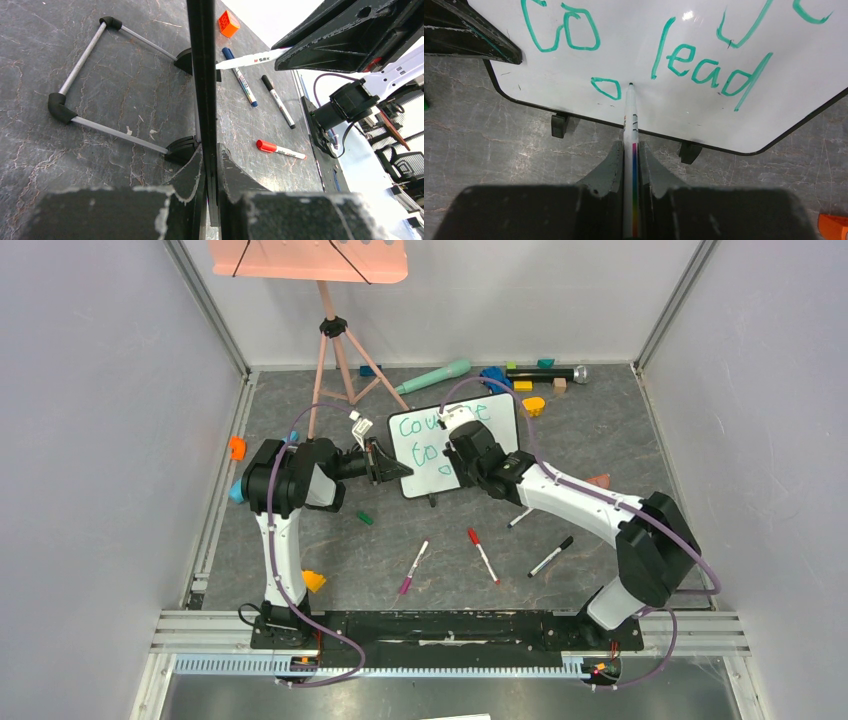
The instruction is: Write a sentence on the whiteboard
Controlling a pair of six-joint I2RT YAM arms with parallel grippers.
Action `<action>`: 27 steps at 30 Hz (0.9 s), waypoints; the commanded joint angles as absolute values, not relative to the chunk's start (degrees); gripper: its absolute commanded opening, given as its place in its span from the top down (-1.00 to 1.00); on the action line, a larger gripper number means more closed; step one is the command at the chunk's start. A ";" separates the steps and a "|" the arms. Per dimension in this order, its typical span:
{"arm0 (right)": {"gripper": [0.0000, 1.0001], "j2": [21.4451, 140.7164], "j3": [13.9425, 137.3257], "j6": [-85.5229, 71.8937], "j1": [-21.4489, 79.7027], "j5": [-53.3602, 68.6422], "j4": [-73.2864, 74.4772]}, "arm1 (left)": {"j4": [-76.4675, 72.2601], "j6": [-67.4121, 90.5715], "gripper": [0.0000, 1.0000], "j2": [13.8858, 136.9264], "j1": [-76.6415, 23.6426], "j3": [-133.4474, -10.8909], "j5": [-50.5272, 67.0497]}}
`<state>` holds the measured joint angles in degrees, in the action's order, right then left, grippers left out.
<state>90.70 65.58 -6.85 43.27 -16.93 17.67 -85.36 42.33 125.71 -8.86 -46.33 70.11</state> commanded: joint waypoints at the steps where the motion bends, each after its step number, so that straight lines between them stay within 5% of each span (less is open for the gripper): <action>1: 1.00 91.37 66.86 -6.50 43.02 -18.02 15.88 | -89.21 37.18 0.96 125.79 -9.40 -46.53 71.55; 27: 1.00 90.96 64.60 -6.87 42.89 -17.20 14.22 | -89.21 37.22 0.96 125.77 -9.40 -46.51 71.63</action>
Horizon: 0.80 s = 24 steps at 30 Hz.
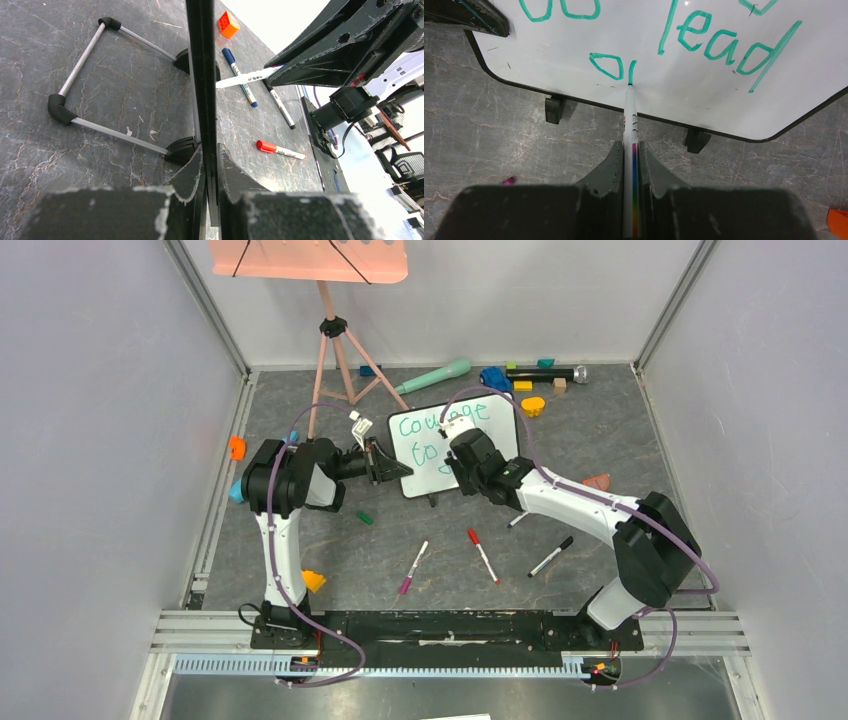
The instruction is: Write a sentence on the whiteboard
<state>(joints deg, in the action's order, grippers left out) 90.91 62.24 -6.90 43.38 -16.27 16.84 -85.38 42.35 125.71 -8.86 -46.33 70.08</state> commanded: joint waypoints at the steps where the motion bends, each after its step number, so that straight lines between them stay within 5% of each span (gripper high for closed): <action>1: 1.00 91.08 65.20 -6.85 42.93 -17.31 14.38 | -89.21 37.10 0.96 125.82 -9.41 -46.52 71.65; 24: 1.00 91.41 67.29 -6.38 40.75 -21.09 16.83 | -89.21 37.01 0.96 125.73 -9.40 -46.36 71.54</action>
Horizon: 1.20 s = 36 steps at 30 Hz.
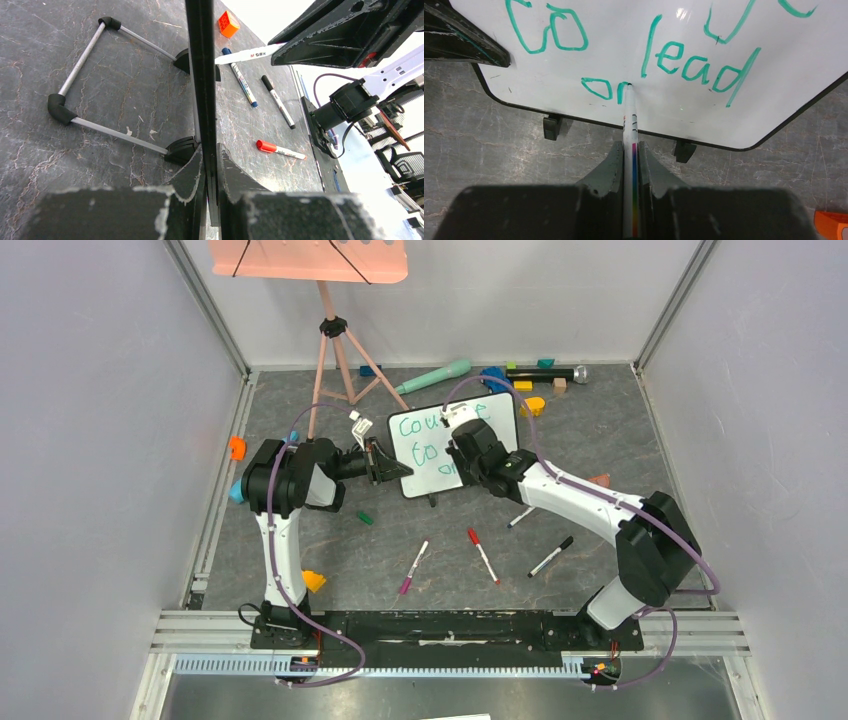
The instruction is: Write a sentence on the whiteboard
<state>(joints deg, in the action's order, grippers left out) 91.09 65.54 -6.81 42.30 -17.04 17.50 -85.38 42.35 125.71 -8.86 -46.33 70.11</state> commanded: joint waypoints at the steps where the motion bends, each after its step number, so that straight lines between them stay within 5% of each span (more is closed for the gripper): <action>1: 1.00 91.27 67.11 -6.41 40.53 -21.20 16.93 | -89.19 37.00 0.96 125.77 -9.33 -46.40 71.57; 29: 1.00 88.74 60.21 -8.08 39.76 -16.42 14.54 | -89.21 37.01 0.95 125.72 -9.40 -46.32 71.59; 36: 1.00 82.34 59.66 -8.39 39.66 -11.08 14.15 | -89.25 37.19 0.68 125.68 -9.36 -46.57 72.02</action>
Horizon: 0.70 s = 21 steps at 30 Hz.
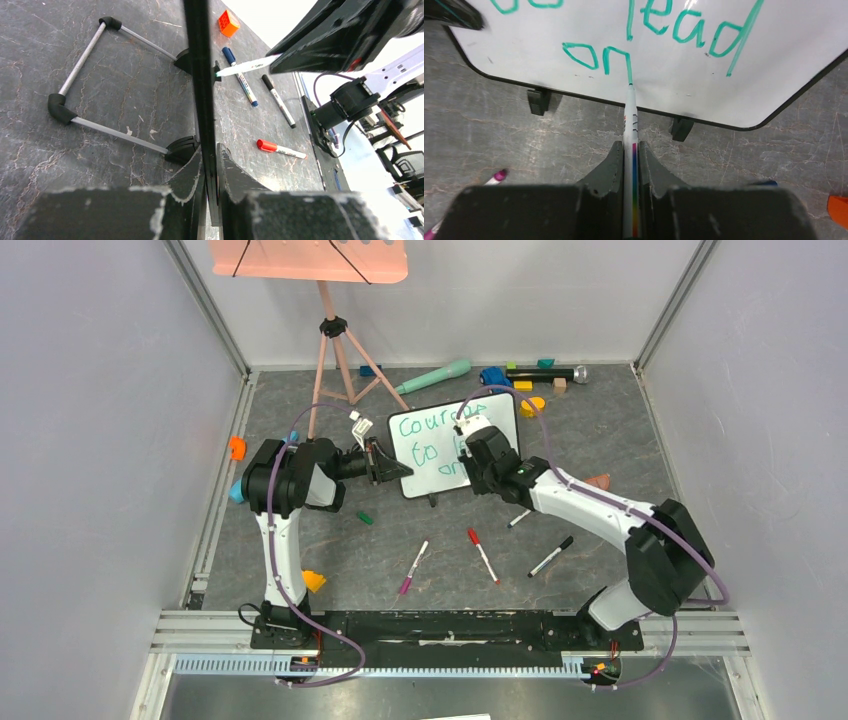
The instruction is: Write a sentence on the whiteboard
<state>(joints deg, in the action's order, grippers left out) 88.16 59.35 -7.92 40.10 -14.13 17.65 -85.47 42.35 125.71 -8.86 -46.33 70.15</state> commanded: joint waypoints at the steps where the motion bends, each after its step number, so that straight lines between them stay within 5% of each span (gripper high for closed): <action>1: 0.98 81.04 58.95 -8.32 39.68 -10.22 13.49 | -89.23 37.25 0.65 125.68 -9.33 -46.66 72.09; 9: 0.91 73.42 56.16 -7.82 39.64 -8.54 10.72 | -89.21 37.09 0.19 125.46 -9.14 -46.49 72.25; 17: 0.91 72.60 56.67 -7.70 39.64 -8.90 11.04 | -89.21 37.02 -0.65 124.81 -8.88 -46.49 73.21; 21: 0.91 72.46 57.58 -7.06 39.64 -9.22 11.43 | -89.21 36.83 -0.79 124.43 -8.79 -46.41 73.39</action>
